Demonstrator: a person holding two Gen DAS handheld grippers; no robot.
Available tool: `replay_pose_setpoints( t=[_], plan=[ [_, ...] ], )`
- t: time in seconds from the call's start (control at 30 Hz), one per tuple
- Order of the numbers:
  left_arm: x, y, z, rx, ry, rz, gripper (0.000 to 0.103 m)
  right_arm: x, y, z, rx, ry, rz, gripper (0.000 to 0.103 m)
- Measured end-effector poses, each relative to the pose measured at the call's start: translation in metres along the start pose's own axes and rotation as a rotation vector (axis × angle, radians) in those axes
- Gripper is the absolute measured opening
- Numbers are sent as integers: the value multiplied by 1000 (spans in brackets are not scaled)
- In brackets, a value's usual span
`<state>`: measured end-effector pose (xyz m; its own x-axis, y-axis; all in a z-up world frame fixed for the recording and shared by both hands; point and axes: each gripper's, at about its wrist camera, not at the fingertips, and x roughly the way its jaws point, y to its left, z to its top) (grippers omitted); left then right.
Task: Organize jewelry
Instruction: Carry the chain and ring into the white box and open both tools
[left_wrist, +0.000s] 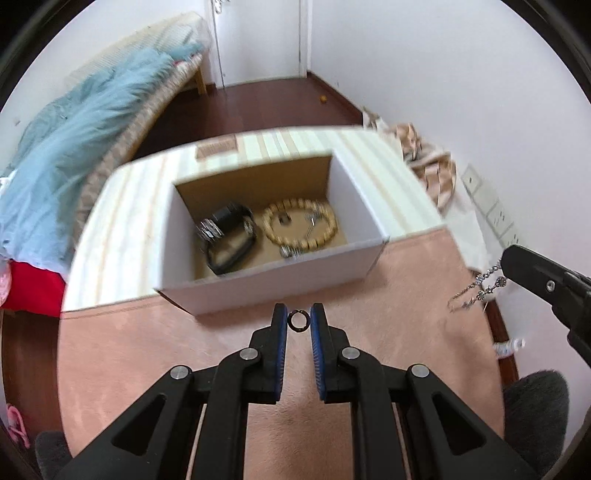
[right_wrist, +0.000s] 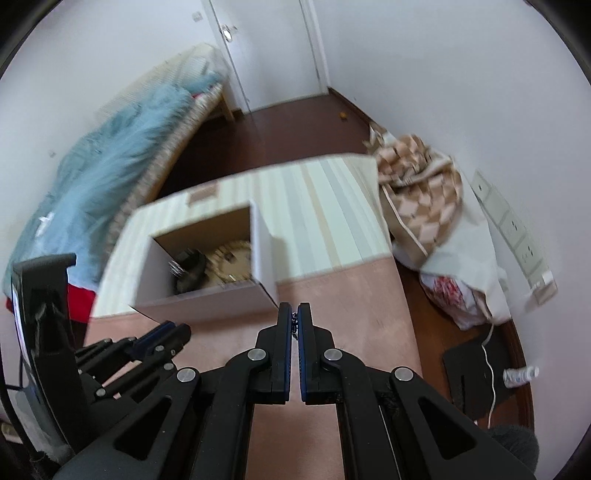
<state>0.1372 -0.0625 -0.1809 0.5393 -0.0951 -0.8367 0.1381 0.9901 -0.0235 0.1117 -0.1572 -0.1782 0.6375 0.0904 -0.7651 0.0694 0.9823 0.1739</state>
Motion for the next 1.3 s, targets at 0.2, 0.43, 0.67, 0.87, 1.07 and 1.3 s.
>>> replay_pose_setpoints(
  t=[0.2,0.43,0.67,0.87,1.07,1.3],
  plan=[
    [-34,14,30,-47,-73,-17,10,-27,23,34,-24,-68,65,3],
    [-51,53,65,-99,-84,-40,10,-18,46,82,-69,-75,135,3],
    [-23,89,82,-150,13,-84,10,36,57,110,-80,29,175,3],
    [16,99,89,-201,121,-157,10,92,54,111,-77,147,173,3],
    [49,91,99,-210,193,-203,10,127,45,108,-43,230,183,3],
    [64,91,121,-178,214,-165,10,148,38,105,-27,321,191,4]
  ],
)
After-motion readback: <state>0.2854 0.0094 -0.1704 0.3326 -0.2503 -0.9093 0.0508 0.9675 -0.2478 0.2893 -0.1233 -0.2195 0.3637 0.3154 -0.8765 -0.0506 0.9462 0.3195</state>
